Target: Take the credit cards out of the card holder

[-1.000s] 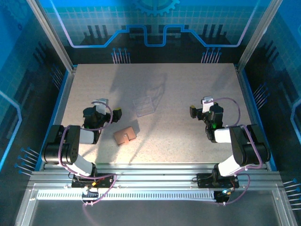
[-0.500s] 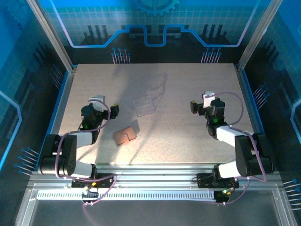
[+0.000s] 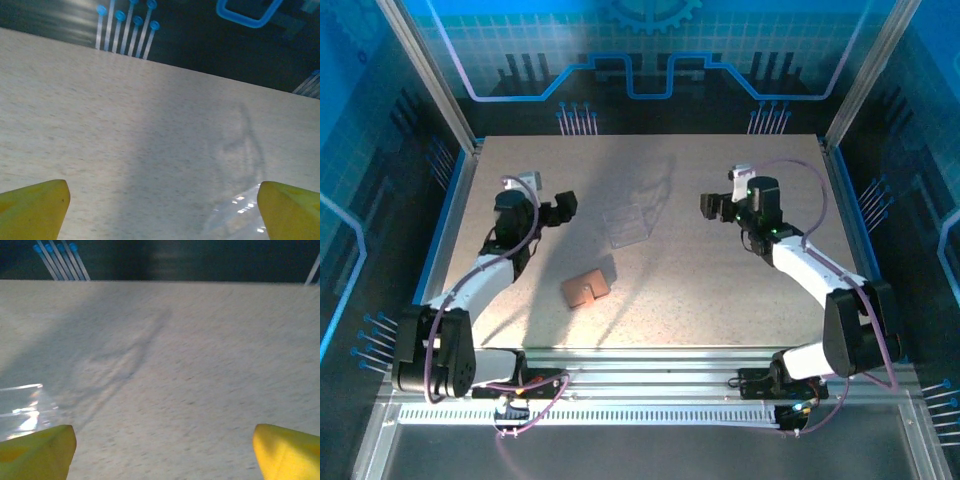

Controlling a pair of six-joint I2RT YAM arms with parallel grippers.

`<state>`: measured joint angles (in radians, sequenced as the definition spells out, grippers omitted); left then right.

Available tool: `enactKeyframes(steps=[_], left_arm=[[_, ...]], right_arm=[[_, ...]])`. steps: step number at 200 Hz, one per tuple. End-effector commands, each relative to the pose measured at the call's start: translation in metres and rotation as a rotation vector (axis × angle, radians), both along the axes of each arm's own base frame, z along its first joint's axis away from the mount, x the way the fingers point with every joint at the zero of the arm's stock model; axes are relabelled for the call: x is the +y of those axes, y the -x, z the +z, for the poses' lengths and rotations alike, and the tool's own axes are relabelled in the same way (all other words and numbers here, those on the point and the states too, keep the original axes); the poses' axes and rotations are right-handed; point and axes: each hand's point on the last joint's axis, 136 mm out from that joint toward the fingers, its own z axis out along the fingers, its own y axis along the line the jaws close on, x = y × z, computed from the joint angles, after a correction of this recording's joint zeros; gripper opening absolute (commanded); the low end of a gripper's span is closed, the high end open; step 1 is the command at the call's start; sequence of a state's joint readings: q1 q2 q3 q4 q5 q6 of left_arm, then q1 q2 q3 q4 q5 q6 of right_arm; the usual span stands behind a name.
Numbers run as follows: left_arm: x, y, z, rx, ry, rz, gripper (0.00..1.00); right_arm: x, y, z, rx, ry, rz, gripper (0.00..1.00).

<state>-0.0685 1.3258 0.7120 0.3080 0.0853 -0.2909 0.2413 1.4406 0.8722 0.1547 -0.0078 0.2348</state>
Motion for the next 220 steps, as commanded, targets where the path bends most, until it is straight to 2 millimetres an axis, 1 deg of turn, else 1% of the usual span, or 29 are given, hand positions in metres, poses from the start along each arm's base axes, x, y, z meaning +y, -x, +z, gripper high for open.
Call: enactKeyframes(steps=[1, 26, 43, 76, 103, 120, 169, 191, 220], left_arm=[[-0.037, 0.008, -0.033, 0.230, 0.207, -0.065, 0.96], [-0.071, 0.006, -0.050, 0.375, 0.383, -0.117, 0.95], [-0.092, 0.005, -0.060, 0.438, 0.464, -0.153, 0.94], [-0.115, -0.005, -0.076, 0.483, 0.579, -0.200, 0.92], [-0.133, -0.009, -0.086, 0.526, 0.617, -0.249, 0.91], [-0.143, -0.011, -0.090, 0.533, 0.622, -0.274, 0.89], [-0.172, -0.023, -0.086, 0.525, 0.628, -0.344, 0.90], [-0.181, -0.031, -0.084, 0.525, 0.624, -0.362, 0.89], [-0.192, -0.040, -0.086, 0.536, 0.612, -0.387, 0.89]], right_arm=[[0.022, 0.008, -0.022, 0.209, -0.171, 0.015, 0.90], [0.039, 0.012, -0.042, 0.365, -0.264, 0.036, 0.89], [0.053, 0.014, -0.046, 0.414, -0.325, 0.073, 0.88], [0.078, 0.016, -0.049, 0.458, -0.412, 0.163, 0.88], [0.092, 0.018, -0.053, 0.504, -0.467, 0.227, 0.87], [0.095, 0.019, -0.058, 0.524, -0.474, 0.238, 0.87], [0.095, 0.023, -0.070, 0.562, -0.462, 0.236, 0.86], [0.094, 0.025, -0.075, 0.572, -0.456, 0.234, 0.86], [0.092, 0.026, -0.082, 0.583, -0.448, 0.224, 0.86]])
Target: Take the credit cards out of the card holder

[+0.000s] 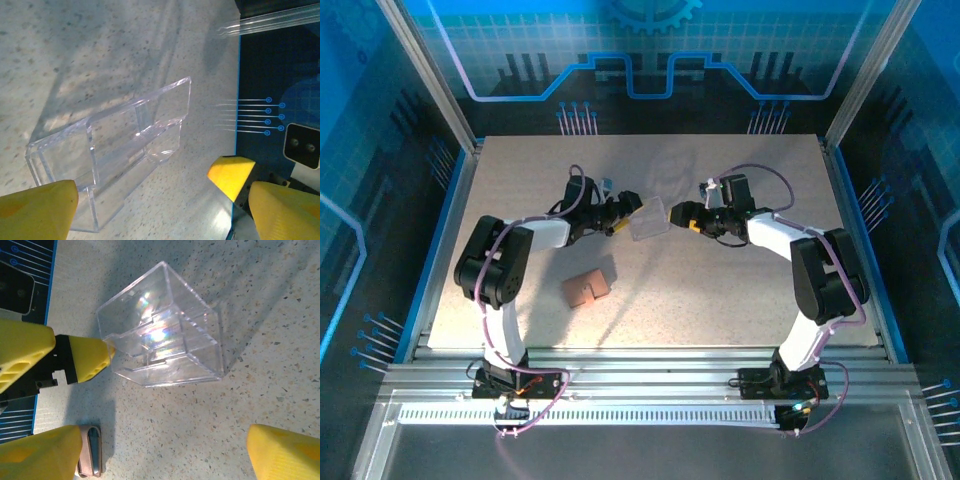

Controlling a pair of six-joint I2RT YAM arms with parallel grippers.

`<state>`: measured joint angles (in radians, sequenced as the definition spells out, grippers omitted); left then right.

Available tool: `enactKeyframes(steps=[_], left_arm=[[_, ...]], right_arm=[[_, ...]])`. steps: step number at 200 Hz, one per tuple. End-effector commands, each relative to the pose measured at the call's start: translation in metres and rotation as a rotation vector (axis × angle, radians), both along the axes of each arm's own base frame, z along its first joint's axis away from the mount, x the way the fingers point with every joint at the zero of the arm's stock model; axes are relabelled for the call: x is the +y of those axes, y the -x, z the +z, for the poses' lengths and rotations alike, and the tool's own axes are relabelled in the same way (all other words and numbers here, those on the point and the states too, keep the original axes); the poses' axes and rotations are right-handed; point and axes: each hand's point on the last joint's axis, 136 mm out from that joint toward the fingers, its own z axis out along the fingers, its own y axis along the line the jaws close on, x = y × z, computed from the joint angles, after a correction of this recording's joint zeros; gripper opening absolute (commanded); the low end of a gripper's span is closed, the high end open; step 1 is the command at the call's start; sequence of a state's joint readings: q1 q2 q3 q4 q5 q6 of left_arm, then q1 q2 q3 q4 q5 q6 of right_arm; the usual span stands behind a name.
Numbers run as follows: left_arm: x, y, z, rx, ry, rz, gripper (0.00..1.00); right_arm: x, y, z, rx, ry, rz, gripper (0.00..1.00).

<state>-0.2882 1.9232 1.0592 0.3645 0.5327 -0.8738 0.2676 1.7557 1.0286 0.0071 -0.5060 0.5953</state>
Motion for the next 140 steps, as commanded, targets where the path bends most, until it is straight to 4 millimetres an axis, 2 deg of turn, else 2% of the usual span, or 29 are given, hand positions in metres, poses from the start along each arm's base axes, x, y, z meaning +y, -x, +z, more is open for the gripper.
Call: enactKeyframes(steps=[1, 51, 140], left_arm=[[-0.013, -0.007, 0.003, -0.004, 0.021, -0.046, 0.90], [-0.028, -0.022, -0.001, 0.001, 0.036, -0.077, 0.89], [-0.042, -0.037, -0.007, 0.016, 0.057, -0.119, 0.89]], right_arm=[[0.004, 0.003, -0.005, 0.026, 0.000, 0.018, 0.86], [0.001, -0.007, -0.014, 0.028, 0.011, 0.004, 0.86], [-0.007, -0.051, -0.035, 0.033, 0.030, -0.012, 0.86]])
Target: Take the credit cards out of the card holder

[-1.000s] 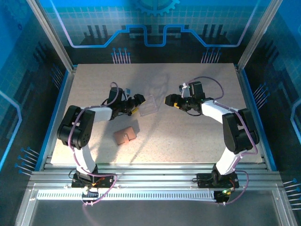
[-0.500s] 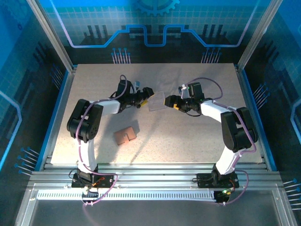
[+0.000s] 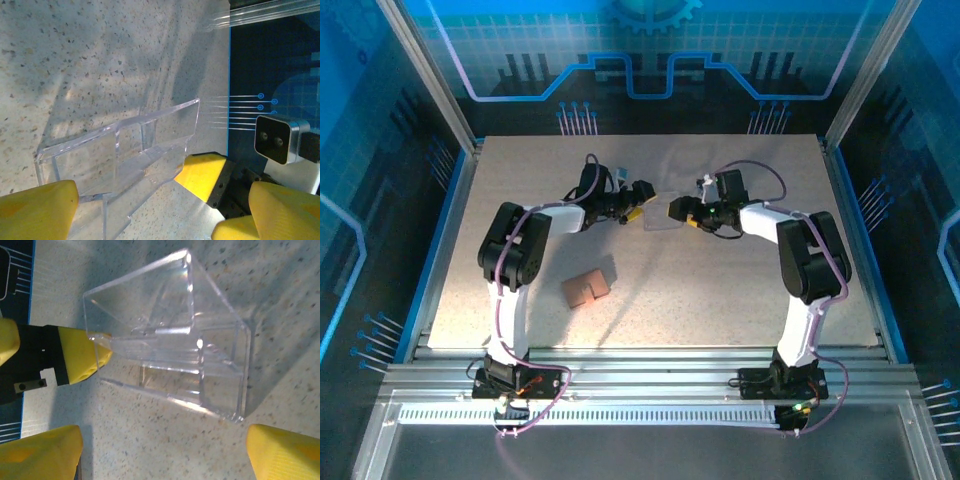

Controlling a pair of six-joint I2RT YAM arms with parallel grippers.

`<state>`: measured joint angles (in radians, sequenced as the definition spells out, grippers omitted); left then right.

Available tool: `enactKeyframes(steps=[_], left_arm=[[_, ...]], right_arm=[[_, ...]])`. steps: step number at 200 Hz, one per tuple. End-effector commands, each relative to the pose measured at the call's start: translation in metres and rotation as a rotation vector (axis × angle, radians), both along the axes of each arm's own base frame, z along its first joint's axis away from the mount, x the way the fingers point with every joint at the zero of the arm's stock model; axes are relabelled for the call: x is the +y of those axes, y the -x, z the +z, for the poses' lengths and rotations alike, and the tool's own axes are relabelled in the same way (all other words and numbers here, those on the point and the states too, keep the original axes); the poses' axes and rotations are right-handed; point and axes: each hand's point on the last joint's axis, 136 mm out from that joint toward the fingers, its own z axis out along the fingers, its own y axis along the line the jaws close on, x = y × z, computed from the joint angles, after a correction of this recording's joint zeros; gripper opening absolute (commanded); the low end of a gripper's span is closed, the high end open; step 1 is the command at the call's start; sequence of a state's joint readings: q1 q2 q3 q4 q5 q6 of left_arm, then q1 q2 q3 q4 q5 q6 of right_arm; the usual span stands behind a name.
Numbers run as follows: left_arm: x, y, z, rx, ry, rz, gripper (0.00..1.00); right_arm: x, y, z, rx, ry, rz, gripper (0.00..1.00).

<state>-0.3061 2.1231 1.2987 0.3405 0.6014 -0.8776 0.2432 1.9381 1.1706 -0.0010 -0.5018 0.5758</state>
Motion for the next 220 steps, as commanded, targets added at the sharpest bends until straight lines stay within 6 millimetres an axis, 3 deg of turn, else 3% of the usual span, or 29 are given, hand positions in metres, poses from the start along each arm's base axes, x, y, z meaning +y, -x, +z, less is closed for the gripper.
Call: enactKeyframes(steps=[1, 44, 75, 114, 186, 220], left_arm=[[-0.011, 0.002, 0.001, 0.016, 0.015, -0.046, 0.89], [-0.014, 0.001, 0.000, 0.025, 0.024, -0.064, 0.89], [-0.016, 0.005, 0.002, 0.029, 0.036, -0.081, 0.89], [-0.019, 0.017, 0.002, 0.038, 0.051, -0.096, 0.89], [-0.015, 0.044, -0.006, 0.067, 0.065, -0.093, 0.89], [-0.014, 0.050, -0.007, 0.068, 0.059, -0.095, 0.89]], right_arm=[[-0.004, -0.013, -0.006, 0.000, 0.007, 0.005, 0.86], [0.007, -0.023, -0.014, -0.003, -0.021, 0.089, 0.86], [0.015, -0.022, -0.007, -0.013, -0.062, 0.118, 0.86], [0.023, -0.012, 0.002, -0.005, -0.104, 0.129, 0.85], [0.031, 0.024, 0.000, 0.025, -0.103, 0.138, 0.84], [0.028, 0.026, -0.001, 0.016, -0.071, 0.120, 0.85]])
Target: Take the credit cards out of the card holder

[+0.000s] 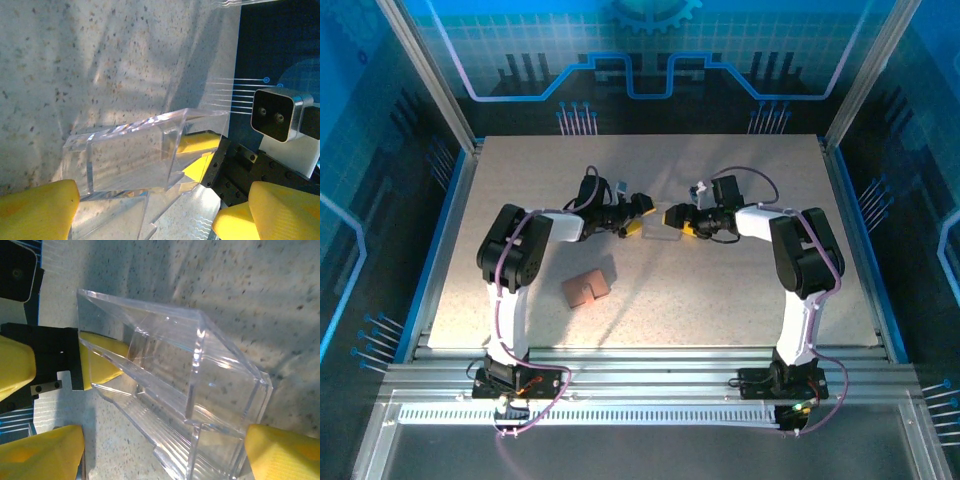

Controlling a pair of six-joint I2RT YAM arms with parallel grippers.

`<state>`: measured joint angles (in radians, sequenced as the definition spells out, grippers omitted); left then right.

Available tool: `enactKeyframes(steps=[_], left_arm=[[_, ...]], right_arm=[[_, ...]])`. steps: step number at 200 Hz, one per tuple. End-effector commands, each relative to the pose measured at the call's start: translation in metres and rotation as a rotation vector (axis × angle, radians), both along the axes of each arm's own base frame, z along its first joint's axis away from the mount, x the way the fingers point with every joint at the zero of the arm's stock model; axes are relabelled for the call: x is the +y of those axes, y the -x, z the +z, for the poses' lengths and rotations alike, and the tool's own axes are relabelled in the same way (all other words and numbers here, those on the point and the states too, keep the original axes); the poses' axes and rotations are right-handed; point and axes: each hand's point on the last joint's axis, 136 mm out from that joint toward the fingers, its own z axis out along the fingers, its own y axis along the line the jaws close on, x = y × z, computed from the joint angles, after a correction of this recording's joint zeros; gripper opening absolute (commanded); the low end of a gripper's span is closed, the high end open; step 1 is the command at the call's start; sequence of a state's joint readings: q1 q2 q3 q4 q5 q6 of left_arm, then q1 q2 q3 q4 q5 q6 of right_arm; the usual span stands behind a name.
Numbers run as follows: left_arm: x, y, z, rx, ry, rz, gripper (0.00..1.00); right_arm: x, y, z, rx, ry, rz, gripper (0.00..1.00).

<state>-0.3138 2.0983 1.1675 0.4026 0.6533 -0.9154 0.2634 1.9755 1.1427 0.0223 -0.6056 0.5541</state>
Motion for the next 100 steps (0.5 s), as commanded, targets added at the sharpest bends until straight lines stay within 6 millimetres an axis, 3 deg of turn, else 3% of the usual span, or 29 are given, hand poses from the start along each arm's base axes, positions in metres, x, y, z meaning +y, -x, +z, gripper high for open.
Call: enactKeyframes(steps=[1, 40, 100], left_arm=[[-0.013, 0.016, 0.016, -0.014, 0.032, -0.059, 0.89], [-0.004, 0.015, 0.017, -0.021, -0.015, -0.037, 0.89], [0.028, 0.016, 0.031, -0.040, -0.052, 0.007, 0.90]], right_arm=[[0.009, 0.005, 0.014, -0.028, -0.011, 0.019, 0.85], [-0.002, -0.001, 0.007, -0.022, 0.045, -0.016, 0.86], [-0.007, 0.000, 0.023, -0.044, 0.032, -0.013, 0.86]])
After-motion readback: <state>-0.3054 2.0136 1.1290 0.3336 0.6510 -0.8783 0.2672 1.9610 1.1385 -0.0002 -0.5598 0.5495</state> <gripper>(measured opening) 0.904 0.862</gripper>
